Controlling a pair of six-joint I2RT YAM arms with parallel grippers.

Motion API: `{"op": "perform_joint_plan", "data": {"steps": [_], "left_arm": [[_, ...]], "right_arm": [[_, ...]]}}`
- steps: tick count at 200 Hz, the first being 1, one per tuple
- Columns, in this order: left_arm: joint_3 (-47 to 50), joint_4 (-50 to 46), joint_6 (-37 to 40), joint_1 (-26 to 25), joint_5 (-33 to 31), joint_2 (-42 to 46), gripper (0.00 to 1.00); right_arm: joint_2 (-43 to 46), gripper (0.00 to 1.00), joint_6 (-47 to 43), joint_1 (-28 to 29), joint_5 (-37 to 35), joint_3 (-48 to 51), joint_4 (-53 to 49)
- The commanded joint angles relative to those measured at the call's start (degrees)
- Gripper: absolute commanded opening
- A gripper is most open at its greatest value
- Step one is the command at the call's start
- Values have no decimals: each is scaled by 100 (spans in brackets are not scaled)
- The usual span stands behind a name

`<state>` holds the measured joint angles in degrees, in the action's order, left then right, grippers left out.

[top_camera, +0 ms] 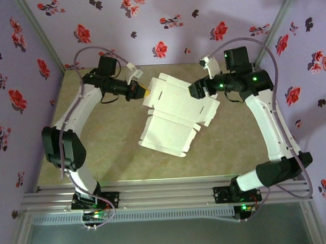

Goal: Fold the paper box

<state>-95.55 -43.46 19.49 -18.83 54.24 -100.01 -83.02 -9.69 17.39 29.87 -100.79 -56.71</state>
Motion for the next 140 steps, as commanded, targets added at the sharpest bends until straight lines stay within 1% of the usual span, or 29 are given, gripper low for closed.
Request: {"op": "perform_joint_plan", "data": {"steps": [1, 24, 55, 81, 117, 140], "left_arm": [[-334, -723, 646, -201, 195, -181, 0], [-544, -1136, 943, -282, 194, -345, 0], [-746, -1483, 1158, -295, 305, -507, 0], [-747, -1508, 1190, -297, 319, -487, 0], [-731, -1557, 1198, -307, 318, -459, 0], [-713, -1570, 1227, -312, 316, -463, 0]], "right_arm": [[-126, 77, -188, 52, -163, -151, -82], [-271, 75, -282, 48, -357, -211, -109], [-278, 75, -231, 45, -86, 99, -2], [-259, 75, -182, 46, -37, 371, 46], [-214, 74, -38, 34, 309, 818, 205], [-128, 73, 2, 33, 353, 1042, 278]]}}
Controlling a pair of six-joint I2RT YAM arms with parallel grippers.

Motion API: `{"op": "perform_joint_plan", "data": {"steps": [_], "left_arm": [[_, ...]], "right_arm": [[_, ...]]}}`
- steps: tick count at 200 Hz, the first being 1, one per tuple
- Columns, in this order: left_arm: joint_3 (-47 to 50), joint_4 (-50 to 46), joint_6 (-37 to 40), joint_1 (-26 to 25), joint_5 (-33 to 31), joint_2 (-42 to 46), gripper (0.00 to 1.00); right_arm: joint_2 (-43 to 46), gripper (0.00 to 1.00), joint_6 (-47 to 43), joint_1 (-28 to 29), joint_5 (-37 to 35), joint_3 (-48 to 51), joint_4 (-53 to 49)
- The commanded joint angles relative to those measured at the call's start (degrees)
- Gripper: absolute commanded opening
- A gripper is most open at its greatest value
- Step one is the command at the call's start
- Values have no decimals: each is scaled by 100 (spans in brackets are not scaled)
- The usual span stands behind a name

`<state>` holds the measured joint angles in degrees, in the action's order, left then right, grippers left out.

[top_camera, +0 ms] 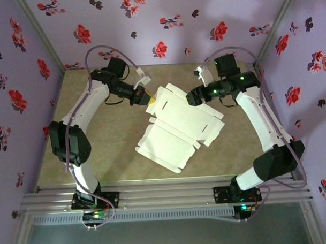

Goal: Fold the paper box

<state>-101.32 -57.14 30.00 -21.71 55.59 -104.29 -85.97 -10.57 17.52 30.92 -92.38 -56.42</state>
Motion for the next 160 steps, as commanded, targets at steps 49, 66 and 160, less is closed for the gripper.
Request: {"op": "perform_joint_plan", "data": {"steps": [49, 66, 160], "left_arm": [[-94, -174, 164, -24, 163, -32, 0], [-89, -157, 151, -17, 165, -43, 0], [-99, 187, -225, -88, 153, -239, 0]], "right_arm": [[215, 57, 176, 11, 413, 465, 298], [282, 50, 228, 12, 270, 560, 393], [946, 21, 449, 266, -940, 1205, 961]]}}
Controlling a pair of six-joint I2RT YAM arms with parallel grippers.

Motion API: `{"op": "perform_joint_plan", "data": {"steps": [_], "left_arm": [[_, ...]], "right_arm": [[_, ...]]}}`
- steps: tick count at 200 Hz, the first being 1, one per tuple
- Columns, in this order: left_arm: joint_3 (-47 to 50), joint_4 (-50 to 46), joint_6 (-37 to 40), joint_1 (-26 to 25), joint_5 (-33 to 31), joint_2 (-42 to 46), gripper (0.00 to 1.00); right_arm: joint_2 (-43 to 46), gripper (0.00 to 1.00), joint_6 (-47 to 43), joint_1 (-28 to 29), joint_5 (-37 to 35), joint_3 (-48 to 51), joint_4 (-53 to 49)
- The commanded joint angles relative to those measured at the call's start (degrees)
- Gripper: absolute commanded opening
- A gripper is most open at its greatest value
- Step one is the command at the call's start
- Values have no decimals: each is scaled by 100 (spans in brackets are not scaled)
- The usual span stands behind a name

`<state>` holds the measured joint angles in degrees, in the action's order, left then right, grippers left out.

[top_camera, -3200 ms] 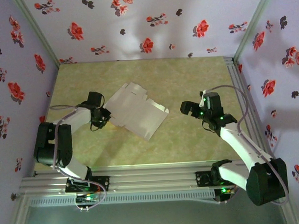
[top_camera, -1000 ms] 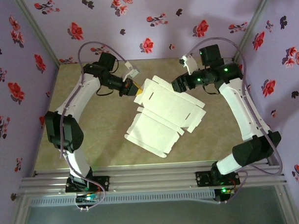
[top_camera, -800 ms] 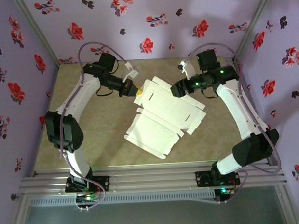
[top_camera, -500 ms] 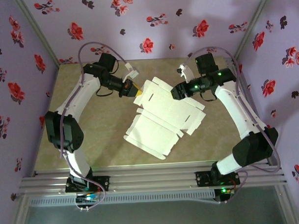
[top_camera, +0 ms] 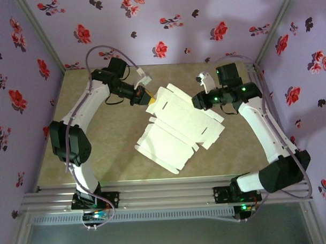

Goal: Fold the paper box

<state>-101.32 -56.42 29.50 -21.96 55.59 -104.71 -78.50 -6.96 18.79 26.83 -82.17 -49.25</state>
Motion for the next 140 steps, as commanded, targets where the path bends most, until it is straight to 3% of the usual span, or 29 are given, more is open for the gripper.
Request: {"op": "perform_joint_plan", "data": {"steps": [1, 83, 140], "left_arm": [[-99, 119, -178, -64, 149, -203, 0], [-45, 668, -524, -138, 147, -296, 0], [-85, 472, -353, -214, 114, -357, 0]], "right_arm": [[198, 21, 89, 140, -531, 184, 244], [443, 11, 117, 723, -1137, 525, 238], [313, 13, -86, 1178, -1833, 480, 3]]}}
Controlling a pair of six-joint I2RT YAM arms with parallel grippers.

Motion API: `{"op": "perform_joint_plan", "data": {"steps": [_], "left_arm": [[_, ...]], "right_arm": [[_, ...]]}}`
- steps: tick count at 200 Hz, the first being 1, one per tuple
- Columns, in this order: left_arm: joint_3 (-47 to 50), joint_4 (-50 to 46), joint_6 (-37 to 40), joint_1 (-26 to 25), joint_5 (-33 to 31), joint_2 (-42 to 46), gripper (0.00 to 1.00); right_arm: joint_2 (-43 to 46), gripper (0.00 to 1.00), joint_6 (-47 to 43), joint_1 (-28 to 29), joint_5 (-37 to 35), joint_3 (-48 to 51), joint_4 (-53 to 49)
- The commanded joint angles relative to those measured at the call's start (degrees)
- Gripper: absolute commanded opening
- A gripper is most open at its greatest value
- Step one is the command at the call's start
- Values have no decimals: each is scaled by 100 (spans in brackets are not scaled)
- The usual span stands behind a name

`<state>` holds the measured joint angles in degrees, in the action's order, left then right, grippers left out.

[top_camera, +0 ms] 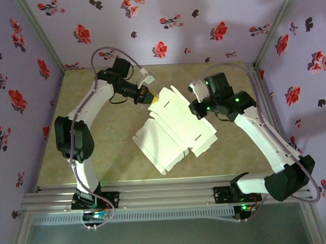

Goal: Fold the paper box

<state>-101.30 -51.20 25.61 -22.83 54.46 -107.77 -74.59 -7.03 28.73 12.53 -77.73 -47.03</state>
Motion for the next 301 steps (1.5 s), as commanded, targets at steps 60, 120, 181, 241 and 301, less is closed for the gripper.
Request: {"op": "perform_joint_plan", "data": {"steps": [60, 120, 181, 241, 301], "left_arm": [[-122, -338, 208, -141, 109, -61, 0], [-127, -391, 253, -159, 43, -103, 0], [-127, -439, 287, -185, -10, -143, 0], [-137, -483, 322, -178, -6, -129, 0], [-129, -506, 357, -192, -13, -125, 0]], "right_arm": [[-266, 11, -124, 483, -894, 6, -326], [-10, 25, -54, 502, -1024, 5, -206], [32, 30, 155, 446, -504, -140, -203], [55, 36, 388, 101, 276, -174, -76], [120, 36, 543, -154, 649, -171, 67]]}}
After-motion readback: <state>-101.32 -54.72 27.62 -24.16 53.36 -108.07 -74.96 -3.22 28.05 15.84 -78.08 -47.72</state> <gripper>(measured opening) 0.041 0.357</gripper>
